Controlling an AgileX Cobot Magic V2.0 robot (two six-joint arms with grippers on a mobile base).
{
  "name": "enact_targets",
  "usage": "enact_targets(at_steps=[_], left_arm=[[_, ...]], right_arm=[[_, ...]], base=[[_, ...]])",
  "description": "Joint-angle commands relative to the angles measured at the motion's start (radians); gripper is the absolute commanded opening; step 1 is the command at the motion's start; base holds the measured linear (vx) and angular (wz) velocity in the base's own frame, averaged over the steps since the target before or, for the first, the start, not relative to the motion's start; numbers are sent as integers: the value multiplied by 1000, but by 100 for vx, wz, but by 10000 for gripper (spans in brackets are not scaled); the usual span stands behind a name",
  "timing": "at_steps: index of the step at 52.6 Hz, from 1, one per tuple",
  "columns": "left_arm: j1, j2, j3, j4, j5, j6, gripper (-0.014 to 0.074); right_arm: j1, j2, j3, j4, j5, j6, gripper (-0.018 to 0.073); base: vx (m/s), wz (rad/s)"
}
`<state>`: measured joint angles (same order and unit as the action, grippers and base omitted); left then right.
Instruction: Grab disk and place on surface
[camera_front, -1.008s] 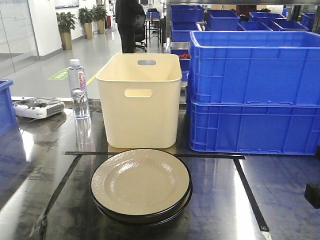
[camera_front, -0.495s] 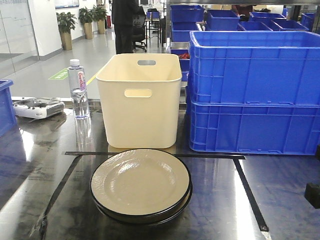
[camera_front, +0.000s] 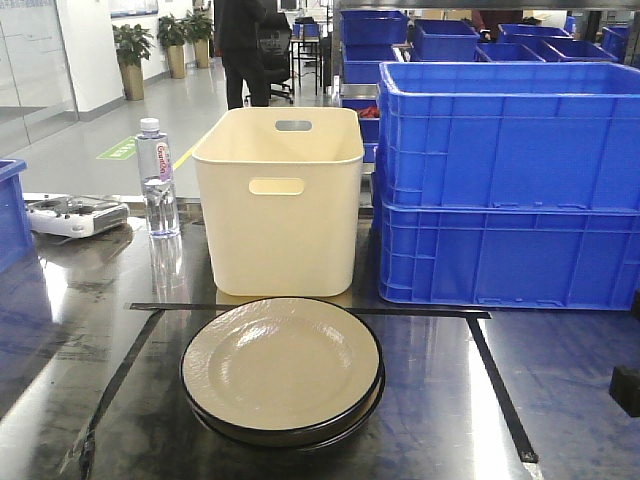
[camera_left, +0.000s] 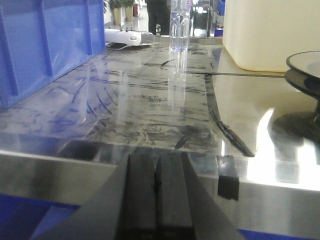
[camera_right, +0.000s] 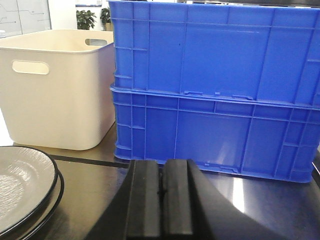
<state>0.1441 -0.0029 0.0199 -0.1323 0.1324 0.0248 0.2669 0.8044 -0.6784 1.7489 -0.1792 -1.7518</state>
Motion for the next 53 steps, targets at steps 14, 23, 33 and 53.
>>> enact_targets(at_steps=[14, 23, 33, 53], left_arm=[[-4, -12, 19, 51, -105, 7, -2], [-4, -12, 17, 51, -103, 7, -2], [-4, -12, 17, 51, -103, 7, -2], [-4, -12, 17, 51, -103, 7, -2]], right_arm=[[-2, -9, -29, -11, 21, -7, -6], [-2, -9, -29, -11, 21, -7, -6], [-2, -9, -29, -11, 21, -7, -6], [-2, -9, -29, -11, 21, -7, -6]], base=[[0, 0], [0, 0], [0, 0], [0, 0]])
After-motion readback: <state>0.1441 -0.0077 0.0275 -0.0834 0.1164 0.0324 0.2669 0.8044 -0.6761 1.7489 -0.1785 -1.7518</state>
